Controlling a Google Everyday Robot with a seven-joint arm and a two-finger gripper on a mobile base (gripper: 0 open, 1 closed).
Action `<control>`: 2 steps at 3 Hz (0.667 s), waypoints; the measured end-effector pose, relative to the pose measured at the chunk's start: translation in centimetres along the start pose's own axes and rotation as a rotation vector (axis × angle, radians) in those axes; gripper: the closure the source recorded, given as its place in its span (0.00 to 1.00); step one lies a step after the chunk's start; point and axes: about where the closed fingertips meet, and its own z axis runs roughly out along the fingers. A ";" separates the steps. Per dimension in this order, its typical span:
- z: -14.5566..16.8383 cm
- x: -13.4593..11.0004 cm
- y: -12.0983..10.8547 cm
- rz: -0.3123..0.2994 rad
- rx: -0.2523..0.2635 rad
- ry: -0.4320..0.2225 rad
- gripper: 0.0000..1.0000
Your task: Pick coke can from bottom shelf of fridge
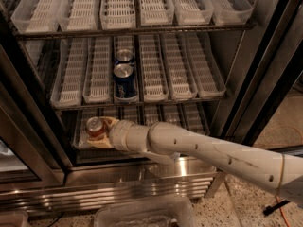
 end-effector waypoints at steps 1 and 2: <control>-0.8 0.7 0.5 0.030 -0.121 0.050 1.00; -1.7 1.5 1.2 0.061 -0.251 0.089 1.00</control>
Offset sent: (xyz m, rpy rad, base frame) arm -0.0534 -0.0276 -0.0191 -0.1237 0.2916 0.4304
